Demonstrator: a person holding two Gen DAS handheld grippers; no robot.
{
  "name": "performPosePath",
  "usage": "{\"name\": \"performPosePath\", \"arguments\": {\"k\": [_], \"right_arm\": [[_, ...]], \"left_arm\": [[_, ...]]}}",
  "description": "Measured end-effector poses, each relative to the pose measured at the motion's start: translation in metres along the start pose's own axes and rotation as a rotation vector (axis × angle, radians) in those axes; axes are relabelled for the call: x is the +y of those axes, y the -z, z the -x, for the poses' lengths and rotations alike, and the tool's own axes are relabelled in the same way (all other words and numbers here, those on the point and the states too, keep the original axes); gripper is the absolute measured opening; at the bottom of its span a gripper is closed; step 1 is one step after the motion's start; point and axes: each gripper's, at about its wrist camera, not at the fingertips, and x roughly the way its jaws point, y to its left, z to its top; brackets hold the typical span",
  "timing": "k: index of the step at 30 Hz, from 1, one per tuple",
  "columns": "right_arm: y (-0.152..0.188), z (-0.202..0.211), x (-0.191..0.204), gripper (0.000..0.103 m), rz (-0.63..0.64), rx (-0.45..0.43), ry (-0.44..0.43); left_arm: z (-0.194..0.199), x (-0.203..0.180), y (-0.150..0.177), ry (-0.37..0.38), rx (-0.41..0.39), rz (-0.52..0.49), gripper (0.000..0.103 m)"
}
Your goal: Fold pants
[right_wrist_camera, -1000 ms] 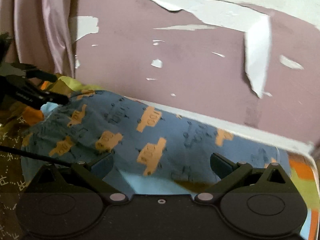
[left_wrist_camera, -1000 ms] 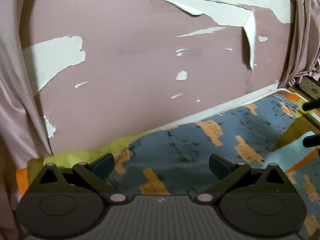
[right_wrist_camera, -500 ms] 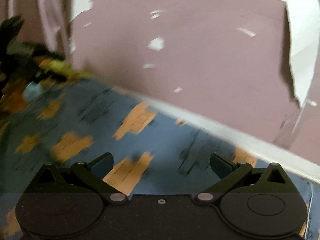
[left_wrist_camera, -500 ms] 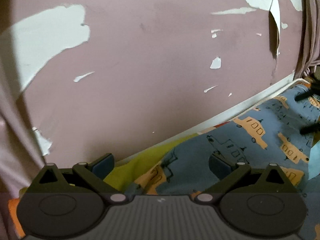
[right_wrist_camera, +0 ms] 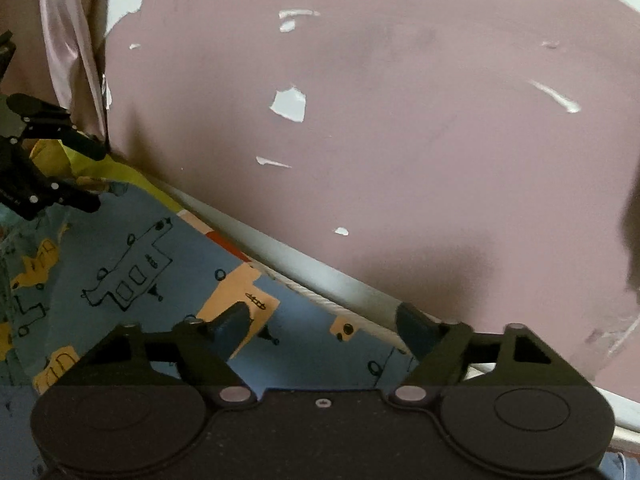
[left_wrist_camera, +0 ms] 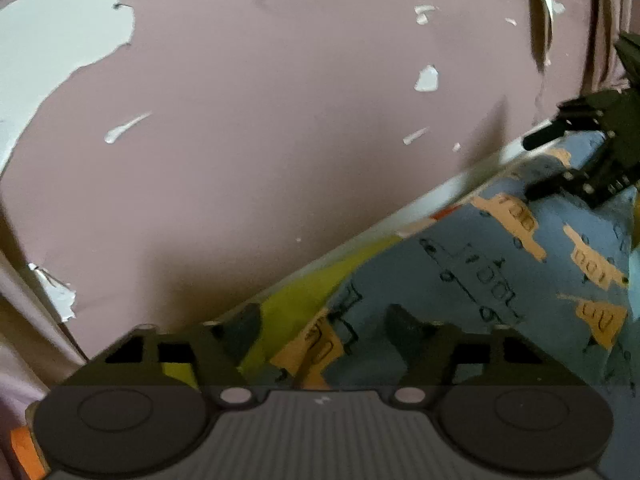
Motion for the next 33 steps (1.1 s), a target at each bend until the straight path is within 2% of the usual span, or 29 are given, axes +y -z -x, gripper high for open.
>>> {"name": "performPosePath", "arguments": {"k": [4, 7, 9, 12, 14, 16, 25, 33], "right_arm": [[0.001, -0.012, -0.005, 0.065, -0.036, 0.036, -0.014], [0.000, -0.021, -0.004, 0.057, -0.056, 0.072, -0.032], [-0.001, -0.024, -0.003, 0.049, -0.056, 0.089, -0.044], [-0.002, -0.027, -0.004, 0.032, -0.082, 0.103, -0.050], [-0.002, -0.028, -0.002, 0.008, -0.081, 0.099, -0.039], [-0.001, -0.028, 0.001, 0.002, -0.061, 0.096, -0.022], [-0.010, -0.008, 0.004, 0.000, -0.069, -0.041, 0.048], [-0.002, -0.024, 0.011, 0.001, -0.074, -0.017, 0.065]], "left_arm": [[-0.003, -0.002, -0.002, 0.001, 0.039, -0.012, 0.045], [-0.008, -0.007, -0.005, -0.022, 0.074, -0.042, 0.023], [-0.011, -0.012, -0.007, -0.048, 0.091, -0.056, 0.017], [-0.011, -0.018, -0.008, -0.093, 0.092, -0.060, 0.006], [-0.010, -0.019, -0.008, -0.117, 0.085, -0.053, 0.002], [-0.007, -0.019, -0.008, -0.124, 0.074, -0.033, 0.001], [0.022, -0.009, -0.008, -0.178, -0.029, 0.060, 0.001], [0.005, -0.009, -0.006, -0.183, 0.024, 0.075, 0.001]]}}
